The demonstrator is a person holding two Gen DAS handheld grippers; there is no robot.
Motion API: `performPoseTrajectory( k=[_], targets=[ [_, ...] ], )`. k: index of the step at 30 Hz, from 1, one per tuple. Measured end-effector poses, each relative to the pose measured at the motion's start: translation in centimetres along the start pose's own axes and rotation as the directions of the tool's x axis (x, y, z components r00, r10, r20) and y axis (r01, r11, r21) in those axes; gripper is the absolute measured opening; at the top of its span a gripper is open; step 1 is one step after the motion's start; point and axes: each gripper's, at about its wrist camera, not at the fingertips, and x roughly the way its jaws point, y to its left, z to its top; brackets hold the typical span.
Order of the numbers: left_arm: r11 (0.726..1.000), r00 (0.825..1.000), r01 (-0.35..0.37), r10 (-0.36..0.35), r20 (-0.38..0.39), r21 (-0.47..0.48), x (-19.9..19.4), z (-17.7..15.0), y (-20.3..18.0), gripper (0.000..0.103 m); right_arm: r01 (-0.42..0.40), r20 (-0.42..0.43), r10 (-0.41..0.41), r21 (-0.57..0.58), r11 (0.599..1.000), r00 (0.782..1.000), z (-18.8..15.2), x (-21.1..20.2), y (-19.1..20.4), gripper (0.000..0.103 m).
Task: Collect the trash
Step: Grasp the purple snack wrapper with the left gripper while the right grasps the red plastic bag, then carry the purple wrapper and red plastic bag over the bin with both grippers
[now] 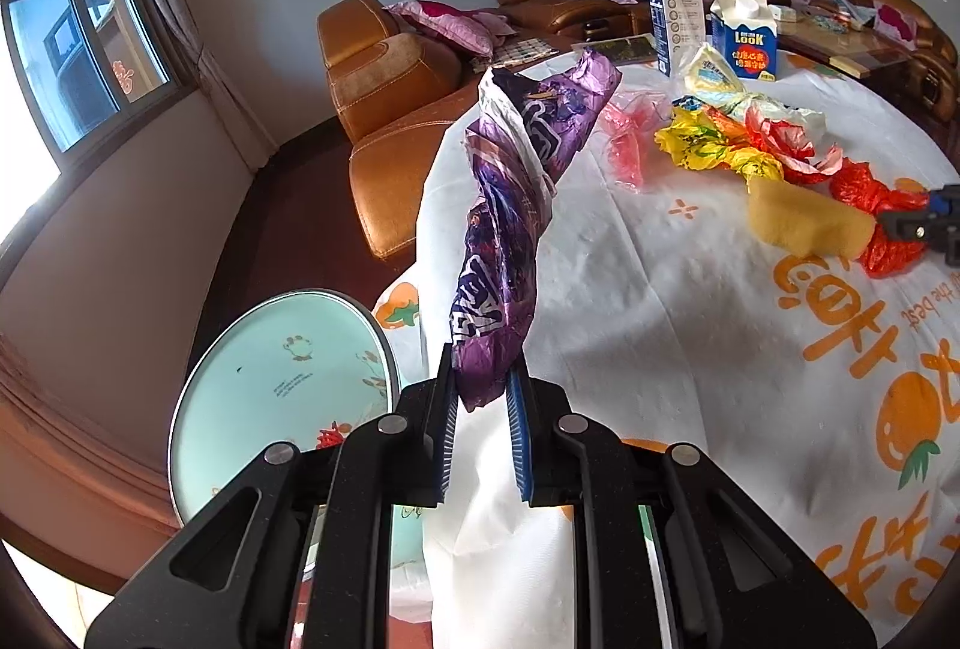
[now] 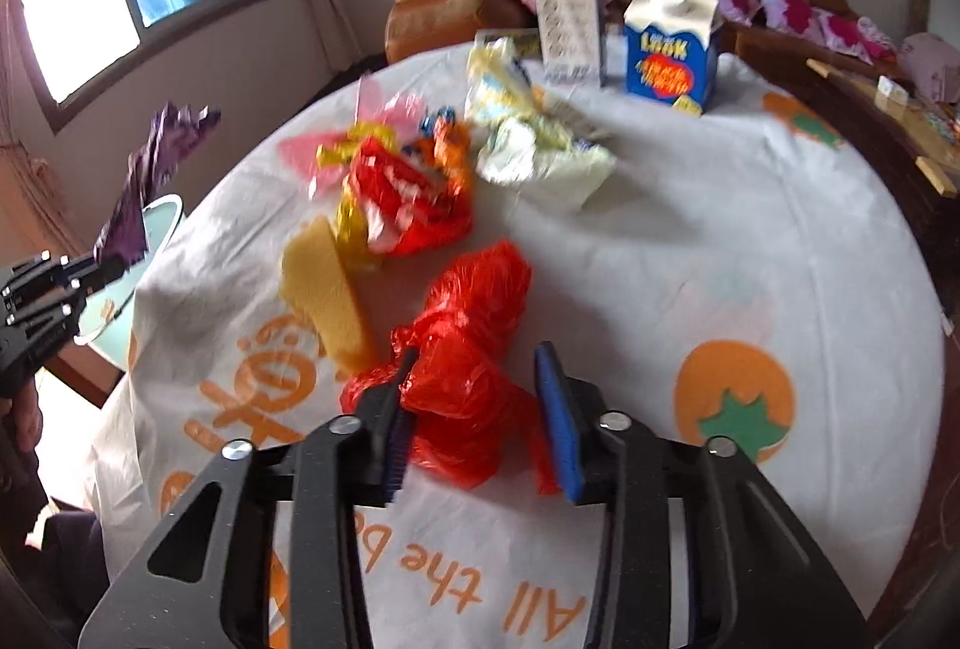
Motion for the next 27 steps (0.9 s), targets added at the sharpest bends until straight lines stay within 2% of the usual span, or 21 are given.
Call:
performPoseTrajectory(
  k=[2,9,13,18,27],
  targets=[
    [1.0,1.0,-0.001,0.001,0.006,-0.003,-0.3,0.1,0.2,0.015,-0.005,0.002,0.005,-0.01,1.0,1.0,-0.2,-0.1,0.2,0.02],
    [1.0,0.999,-0.028,0.027,0.027,0.007,-1.6,0.1,1.2,0.015,0.037,0.093,-0.035,-0.016,0.999,0.995,1.7,-2.7,0.0,0.018],
    [0.998,0.998,-0.059,0.059,0.021,-0.014,-2.0,-0.5,2.7,0.015,0.023,0.138,-0.015,-0.054,0.998,0.99,3.6,-3.2,1.1,0.018],
    [0.993,0.994,-0.112,0.112,-0.004,-0.043,-2.0,-1.4,5.0,0.015,-0.018,0.156,0.041,-0.147,0.989,0.987,5.3,-2.5,5.0,0.018],
    [0.972,0.976,-0.216,0.211,-0.061,-0.095,-1.7,-3.3,9.0,0.015,-0.087,0.149,0.138,-0.305,0.948,0.979,8.5,0.5,11.7,0.018]
  ],
)
